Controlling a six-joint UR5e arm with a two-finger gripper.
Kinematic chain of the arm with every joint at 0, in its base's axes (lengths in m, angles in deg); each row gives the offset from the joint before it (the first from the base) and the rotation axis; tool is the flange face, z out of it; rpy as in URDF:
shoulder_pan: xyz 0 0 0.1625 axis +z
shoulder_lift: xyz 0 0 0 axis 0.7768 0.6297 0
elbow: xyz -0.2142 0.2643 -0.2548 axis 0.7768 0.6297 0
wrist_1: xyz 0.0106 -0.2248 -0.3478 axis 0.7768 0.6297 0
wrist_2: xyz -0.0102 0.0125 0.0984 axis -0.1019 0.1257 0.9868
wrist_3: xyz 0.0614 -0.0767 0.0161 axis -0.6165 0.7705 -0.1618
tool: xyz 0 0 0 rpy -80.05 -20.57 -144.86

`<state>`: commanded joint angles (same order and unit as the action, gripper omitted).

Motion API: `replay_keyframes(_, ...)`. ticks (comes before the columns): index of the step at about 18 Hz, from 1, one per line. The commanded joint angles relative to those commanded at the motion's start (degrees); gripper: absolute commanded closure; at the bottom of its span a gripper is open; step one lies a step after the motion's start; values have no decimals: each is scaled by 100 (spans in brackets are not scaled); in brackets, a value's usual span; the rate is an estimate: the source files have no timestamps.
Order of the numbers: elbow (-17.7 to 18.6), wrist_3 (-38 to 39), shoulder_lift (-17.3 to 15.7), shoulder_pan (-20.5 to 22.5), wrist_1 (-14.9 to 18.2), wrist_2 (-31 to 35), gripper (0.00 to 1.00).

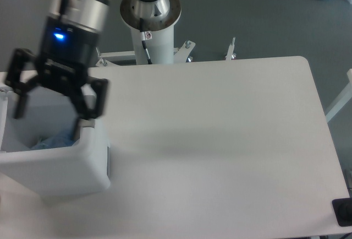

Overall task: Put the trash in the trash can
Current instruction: 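Lower the bottle into the bin, open the gripper, and raise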

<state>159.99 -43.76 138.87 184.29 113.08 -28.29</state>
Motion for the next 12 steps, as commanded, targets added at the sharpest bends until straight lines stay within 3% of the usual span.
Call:
replay_keyframes(8, 184, -1608, -44, 124, 210, 1396, 0)
replay_keyframes(12, 211, -2041, -88, 115, 369, 1565, 0)
